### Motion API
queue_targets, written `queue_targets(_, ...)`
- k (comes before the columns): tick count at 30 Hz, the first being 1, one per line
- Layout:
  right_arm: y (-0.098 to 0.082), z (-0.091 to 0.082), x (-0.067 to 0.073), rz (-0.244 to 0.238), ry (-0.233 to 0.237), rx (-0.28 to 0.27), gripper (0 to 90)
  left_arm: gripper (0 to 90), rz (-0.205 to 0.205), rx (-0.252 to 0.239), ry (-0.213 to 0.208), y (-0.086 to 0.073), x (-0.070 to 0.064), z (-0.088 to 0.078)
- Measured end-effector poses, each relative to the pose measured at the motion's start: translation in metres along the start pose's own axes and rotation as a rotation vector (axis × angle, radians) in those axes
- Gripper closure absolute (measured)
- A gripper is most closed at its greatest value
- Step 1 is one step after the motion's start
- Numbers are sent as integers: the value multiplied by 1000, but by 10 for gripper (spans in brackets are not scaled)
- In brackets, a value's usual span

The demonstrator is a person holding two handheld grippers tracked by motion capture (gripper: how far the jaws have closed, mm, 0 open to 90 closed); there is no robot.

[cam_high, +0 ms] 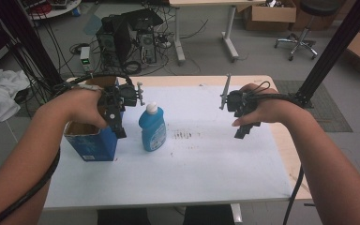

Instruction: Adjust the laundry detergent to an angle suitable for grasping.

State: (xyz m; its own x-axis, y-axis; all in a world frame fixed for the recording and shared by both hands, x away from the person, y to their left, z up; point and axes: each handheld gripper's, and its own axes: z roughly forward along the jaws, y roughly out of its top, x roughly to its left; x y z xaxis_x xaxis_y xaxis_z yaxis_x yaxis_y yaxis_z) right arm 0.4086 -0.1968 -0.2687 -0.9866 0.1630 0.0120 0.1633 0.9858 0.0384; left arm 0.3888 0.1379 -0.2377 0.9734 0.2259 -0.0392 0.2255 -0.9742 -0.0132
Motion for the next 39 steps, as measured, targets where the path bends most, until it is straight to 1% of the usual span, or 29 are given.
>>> queue_targets(4, 1, 1, 1, 10, 3, 6, 158, 2, 4, -5, -4, -1, -1, -1)
queue_targets(7, 1, 2, 1, 2, 6, 12, 160, 2, 7, 1, -1, 0, 0, -1)
queue_targets(9, 0, 2, 1, 10, 5, 13, 160, 2, 6, 2, 0, 0, 1, -3)
queue_targets(13, -2, -1, 0, 10, 2, 4, 158, 2, 6, -3, 3, 0, 0, -3)
queue_targets(15, -4, -3, 0, 12, -3, -1, 158, 2, -1, 2, 2, 0, -3, -4)
queue_targets(17, -4, -4, 1, 16, -6, -9, 158, 2, 4, 1, 3, 0, -4, -5)
queue_targets(19, -4, -5, 2, 12, -9, -10, 158, 2, 0, 2, -1, 0, -6, -5)
queue_targets(22, -3, -4, 2, 12, -10, -17, 159, 2, 1, 22, 5, 2, -8, -6)
queue_targets(23, -3, -4, 2, 12, -10, -17, 159, 2, 1, 22, 5, 2, -8, -6)
queue_targets(24, -2, -5, 2, 7, -15, -11, 158, 2, 8, 16, 14, 2, -8, -7)
queue_targets(25, -1, -5, 3, 9, -16, -20, 158, 2, 5, 14, 12, 2, -9, -9)
queue_targets(28, 0, -5, 5, 2, -19, -13, 159, 4, 11, 22, 16, 2, -8, -10)
queue_targets(29, 0, -6, 6, 3, -17, -14, 158, 3, 10, 15, 18, 2, -7, -9)
queue_targets(32, 0, -6, 6, 8, -17, -6, 161, 3, 14, 15, 17, 2, -4, -10)
queue_targets(33, 0, -7, 6, 12, -17, -12, 159, 4, 21, 8, 10, 2, -1, -10)
queue_targets(34, 0, -7, 6, 12, -17, -12, 159, 3, 21, 8, 10, 2, -1, -10)
queue_targets(35, -1, -8, 5, 12, -13, -13, 158, 3, 18, 22, 18, 3, 1, -11)
queue_targets(38, 0, -8, 3, 23, -15, -2, 158, 3, 19, 8, 28, 3, 2, -14)
queue_targets(39, 0, -8, 2, 22, -19, 0, 158, 4, 17, -7, 26, 1, 1, -15)
